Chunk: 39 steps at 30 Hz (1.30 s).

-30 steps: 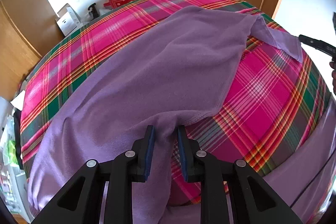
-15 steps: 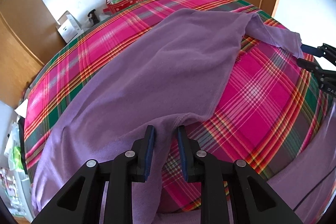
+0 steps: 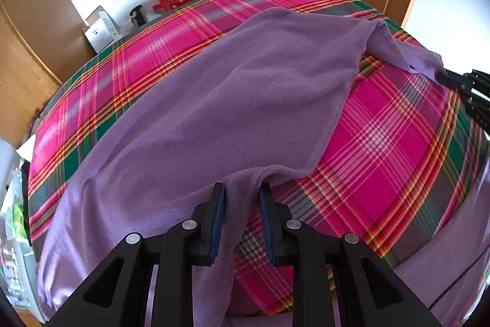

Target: Fold clothes

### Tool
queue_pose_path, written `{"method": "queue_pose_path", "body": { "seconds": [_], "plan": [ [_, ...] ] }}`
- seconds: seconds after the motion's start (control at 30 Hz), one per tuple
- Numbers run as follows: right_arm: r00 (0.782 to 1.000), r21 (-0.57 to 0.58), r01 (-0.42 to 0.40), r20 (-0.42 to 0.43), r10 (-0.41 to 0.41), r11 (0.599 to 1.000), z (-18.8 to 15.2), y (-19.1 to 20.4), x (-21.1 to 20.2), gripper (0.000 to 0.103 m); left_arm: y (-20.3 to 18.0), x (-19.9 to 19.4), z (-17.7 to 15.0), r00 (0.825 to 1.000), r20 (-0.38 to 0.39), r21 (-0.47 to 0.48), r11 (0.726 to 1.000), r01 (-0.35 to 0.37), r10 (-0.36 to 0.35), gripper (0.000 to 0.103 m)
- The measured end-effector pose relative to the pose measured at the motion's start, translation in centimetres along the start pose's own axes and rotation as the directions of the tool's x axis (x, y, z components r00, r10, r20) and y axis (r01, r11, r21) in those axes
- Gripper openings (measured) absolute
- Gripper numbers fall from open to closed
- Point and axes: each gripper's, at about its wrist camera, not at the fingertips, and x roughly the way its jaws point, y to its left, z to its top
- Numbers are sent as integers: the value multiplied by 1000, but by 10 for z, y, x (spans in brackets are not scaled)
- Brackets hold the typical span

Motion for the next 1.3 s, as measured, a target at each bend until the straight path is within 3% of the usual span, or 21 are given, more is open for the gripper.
{"method": "queue_pose_path", "body": {
  "seconds": [0.23,0.53,0.83,0.97,1.2,1.3],
  "plan": [
    [998,206,-37,51,27,978,29,-53,8,4,3,0,-1,1000,2,-15,1000,21,-21,23],
    [998,282,-7,66,-12,959,64,-93,37,4,3,3,-1,1000,-5,-24,999,23,-23,23],
    [998,409,60,-5,-63,910,82,-140,83,4,5,3,-2,999,-9,-23,999,37,-37,23],
    [991,391,136,-54,-125,910,94,-149,99,4,8,3,-2,998,-12,-35,998,57,-57,23],
    [983,382,182,-82,-163,906,122,-143,126,5,9,4,-1,998,-11,-45,997,64,-64,23],
    [968,323,247,-125,-217,914,128,-135,143,5,9,4,-2,998,-11,-45,997,65,-66,23]
  ]
}}
